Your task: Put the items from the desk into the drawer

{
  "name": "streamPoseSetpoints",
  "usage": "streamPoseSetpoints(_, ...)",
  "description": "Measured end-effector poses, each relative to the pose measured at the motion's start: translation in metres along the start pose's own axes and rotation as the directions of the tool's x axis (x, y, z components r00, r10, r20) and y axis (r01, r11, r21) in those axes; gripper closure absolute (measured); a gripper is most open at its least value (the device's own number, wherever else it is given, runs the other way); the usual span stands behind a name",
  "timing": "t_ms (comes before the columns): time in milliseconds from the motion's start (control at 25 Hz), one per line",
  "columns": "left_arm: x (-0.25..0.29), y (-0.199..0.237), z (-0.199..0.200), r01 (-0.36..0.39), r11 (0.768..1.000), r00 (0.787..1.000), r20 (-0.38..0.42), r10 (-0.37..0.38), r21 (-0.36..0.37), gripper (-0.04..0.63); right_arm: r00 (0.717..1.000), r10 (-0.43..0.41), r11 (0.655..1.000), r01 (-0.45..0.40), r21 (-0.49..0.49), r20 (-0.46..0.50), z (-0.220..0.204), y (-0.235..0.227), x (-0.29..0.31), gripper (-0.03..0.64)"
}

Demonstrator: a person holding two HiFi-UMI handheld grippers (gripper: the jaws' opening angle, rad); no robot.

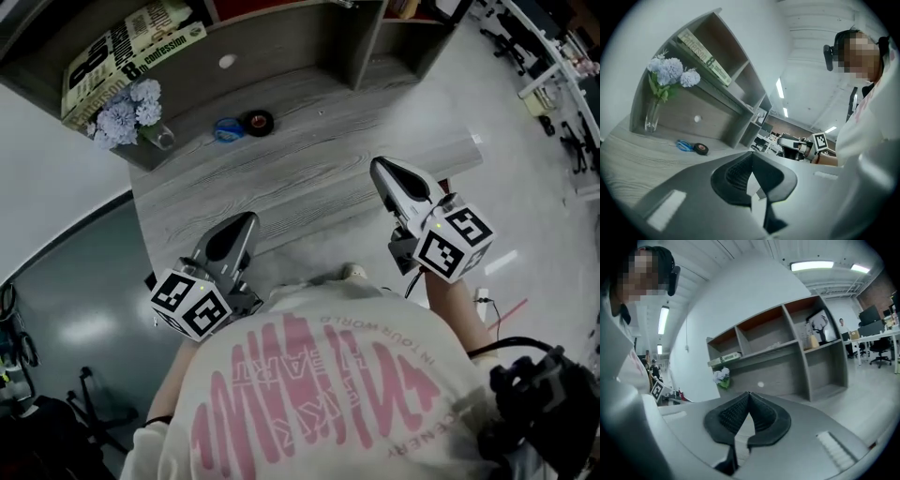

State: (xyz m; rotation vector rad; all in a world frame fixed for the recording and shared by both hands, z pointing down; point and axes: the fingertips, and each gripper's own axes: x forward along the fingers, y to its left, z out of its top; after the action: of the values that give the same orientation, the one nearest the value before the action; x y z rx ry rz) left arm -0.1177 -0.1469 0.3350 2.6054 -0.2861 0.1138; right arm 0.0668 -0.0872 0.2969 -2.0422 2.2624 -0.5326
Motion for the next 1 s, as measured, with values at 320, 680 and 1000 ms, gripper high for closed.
streamPoseSetpoints(320,-0.056,0.035,0.015,-0.011,1.000,1.000,0.005,0.011,0.026,0.577,0.995,0.098,0.991,-0.099,-0.093,-0.016,-0.011,0.087,0.047,0.611)
streamPoseSetpoints(680,-0.097,0.066,0.028,-0.052,0.999,0.997,0.057,0.052,-0.002,0.577,0.986,0.160,0.983,-0.163,-0.085,-0.047,-0.023,0.131,0.078,0.611)
streamPoseSetpoints(1000,-0.125,0.087,0.025,-0.089,0.996,0.994,0.059,0.088,0.006,0.577,0.979,0.190,0.976,-0.196,-0.099,-0.075,-0.025,0.153,0.097,0.611)
